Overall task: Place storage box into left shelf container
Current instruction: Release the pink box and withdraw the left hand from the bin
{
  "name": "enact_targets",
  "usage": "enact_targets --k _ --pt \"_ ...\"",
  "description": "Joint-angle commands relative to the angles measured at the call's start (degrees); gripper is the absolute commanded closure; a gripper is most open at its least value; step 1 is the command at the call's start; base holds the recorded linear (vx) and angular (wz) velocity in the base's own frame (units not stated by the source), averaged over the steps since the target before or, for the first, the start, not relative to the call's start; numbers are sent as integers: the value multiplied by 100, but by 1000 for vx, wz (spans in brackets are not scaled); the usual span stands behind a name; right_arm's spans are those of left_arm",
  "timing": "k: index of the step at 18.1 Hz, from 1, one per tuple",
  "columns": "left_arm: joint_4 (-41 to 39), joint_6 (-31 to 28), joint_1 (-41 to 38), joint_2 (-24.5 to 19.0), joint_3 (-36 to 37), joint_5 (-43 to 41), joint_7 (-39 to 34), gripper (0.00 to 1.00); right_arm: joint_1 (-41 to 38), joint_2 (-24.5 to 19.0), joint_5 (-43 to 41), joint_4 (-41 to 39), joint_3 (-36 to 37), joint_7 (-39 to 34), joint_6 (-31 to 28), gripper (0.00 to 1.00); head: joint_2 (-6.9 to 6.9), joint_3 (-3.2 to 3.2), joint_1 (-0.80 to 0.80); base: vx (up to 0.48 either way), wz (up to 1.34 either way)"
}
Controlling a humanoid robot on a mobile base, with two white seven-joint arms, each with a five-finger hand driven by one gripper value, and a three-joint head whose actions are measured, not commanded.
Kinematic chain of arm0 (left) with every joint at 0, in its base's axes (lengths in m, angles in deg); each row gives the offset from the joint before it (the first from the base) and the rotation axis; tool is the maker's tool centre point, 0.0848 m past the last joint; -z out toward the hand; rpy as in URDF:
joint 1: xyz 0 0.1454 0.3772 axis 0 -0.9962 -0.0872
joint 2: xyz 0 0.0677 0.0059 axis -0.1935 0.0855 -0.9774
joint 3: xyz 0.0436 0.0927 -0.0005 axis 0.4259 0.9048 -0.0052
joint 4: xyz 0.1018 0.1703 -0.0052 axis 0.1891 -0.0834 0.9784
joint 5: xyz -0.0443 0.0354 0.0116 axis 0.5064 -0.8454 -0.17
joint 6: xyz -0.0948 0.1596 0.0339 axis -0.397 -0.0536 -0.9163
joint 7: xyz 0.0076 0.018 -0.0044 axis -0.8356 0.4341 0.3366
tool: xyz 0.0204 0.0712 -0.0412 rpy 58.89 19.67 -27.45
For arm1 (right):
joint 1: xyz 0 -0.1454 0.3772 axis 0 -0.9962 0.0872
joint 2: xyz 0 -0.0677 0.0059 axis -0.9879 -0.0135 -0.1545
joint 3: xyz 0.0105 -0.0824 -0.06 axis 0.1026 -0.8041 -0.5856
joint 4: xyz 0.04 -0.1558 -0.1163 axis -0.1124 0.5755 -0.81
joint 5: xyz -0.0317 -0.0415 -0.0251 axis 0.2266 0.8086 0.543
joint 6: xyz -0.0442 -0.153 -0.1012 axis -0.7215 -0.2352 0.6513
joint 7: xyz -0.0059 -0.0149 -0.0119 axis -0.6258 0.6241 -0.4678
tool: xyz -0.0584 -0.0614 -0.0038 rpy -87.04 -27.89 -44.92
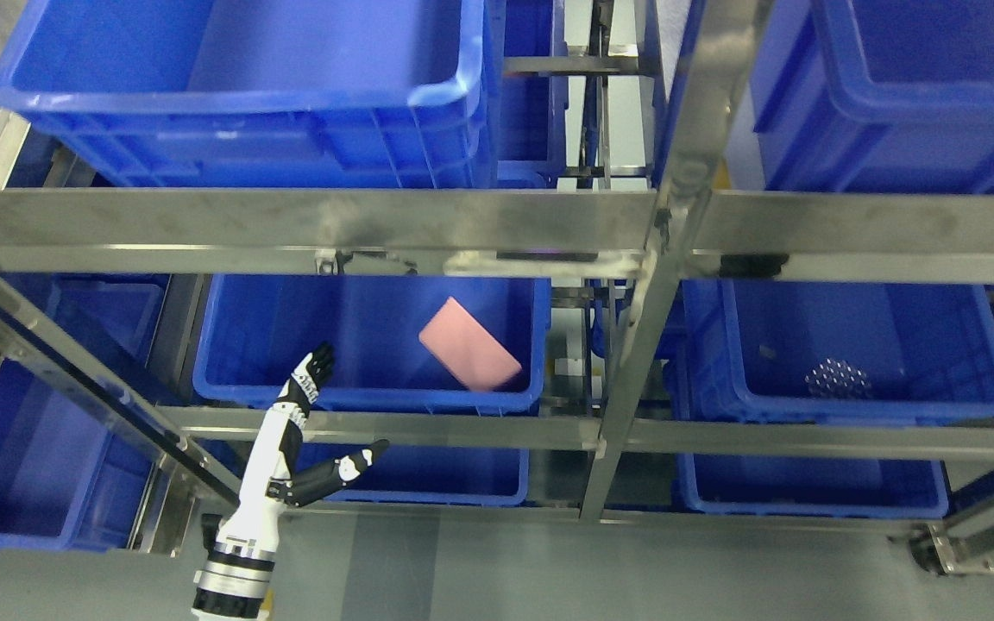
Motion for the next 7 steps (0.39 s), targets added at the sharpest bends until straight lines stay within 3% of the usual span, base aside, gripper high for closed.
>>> enact_targets --k 1,7 --pt "-27 -159 191 -100 -724 286 -6 0 -149 100 -18 -100 0 -1000 2 0 0 0 0 -232 -99" --pt "-27 -335 315 -100 -593 294 -235 0 -149 100 -18 -100 0 -1000 2 0 0 0 0 -277 40"
